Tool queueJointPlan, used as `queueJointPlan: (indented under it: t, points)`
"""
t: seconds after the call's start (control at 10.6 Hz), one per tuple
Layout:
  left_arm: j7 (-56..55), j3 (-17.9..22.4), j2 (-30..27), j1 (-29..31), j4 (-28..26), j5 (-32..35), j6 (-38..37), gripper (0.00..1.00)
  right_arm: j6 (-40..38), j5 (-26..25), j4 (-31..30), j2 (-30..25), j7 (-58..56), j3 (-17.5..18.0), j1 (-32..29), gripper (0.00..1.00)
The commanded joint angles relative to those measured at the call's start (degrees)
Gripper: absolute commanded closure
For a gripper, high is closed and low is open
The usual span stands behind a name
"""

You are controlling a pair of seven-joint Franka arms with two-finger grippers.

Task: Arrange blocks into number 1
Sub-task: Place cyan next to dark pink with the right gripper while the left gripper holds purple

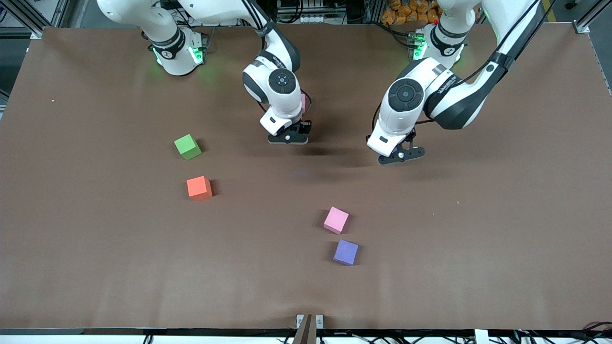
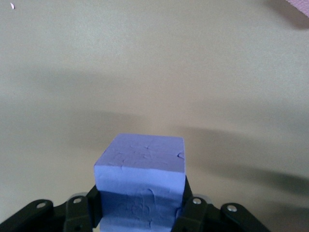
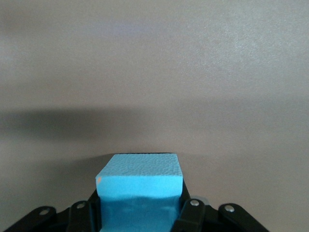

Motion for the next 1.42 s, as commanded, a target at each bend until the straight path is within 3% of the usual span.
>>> queueJointPlan:
  t: [0.0, 0.28, 0.57, 0.76, 0.94, 1.32]
  points:
    - [0.60, -0.58, 0.18, 0.26, 0.09, 1.69, -0.01, 1.00, 0.67, -0.34, -0.48, 0.08, 1.29, -0.52, 0.59, 0.01]
    - [0.52, -0.67, 0.27, 0.00, -0.26, 1.69, -0.01, 1.00, -0.73, -0.43, 1.18, -0.79, 0.41, -1.22, -0.11, 0.00]
    - [0.17, -1.02, 0.19, -0.36, -0.53, 1.34, -0.01, 1.00, -18.16, -0.26, 13.45, -1.58, -4.22, -6.12, -1.51, 0.00]
    - [-0.45, -1.63, 0.18, -0.70, -0.88, 1.25, -0.01, 1.00, -28.82, -0.08, 21.19, -2.37, -13.61, -6.93, -7.90, 0.00]
    - [-2.63, -3.12, 0.27, -2.28, -1.58, 0.72, -0.01, 1.00, -30.97, 0.27, 23.59, -3.25, -19.96, -6.93, -14.58, 0.00]
    - [-13.08, -3.13, 2.03, -15.52, -1.50, -3.23, 0.08, 1.00, -31.59, 0.36, 23.78, -1.16, -33.31, -6.93, -25.76, 0.00]
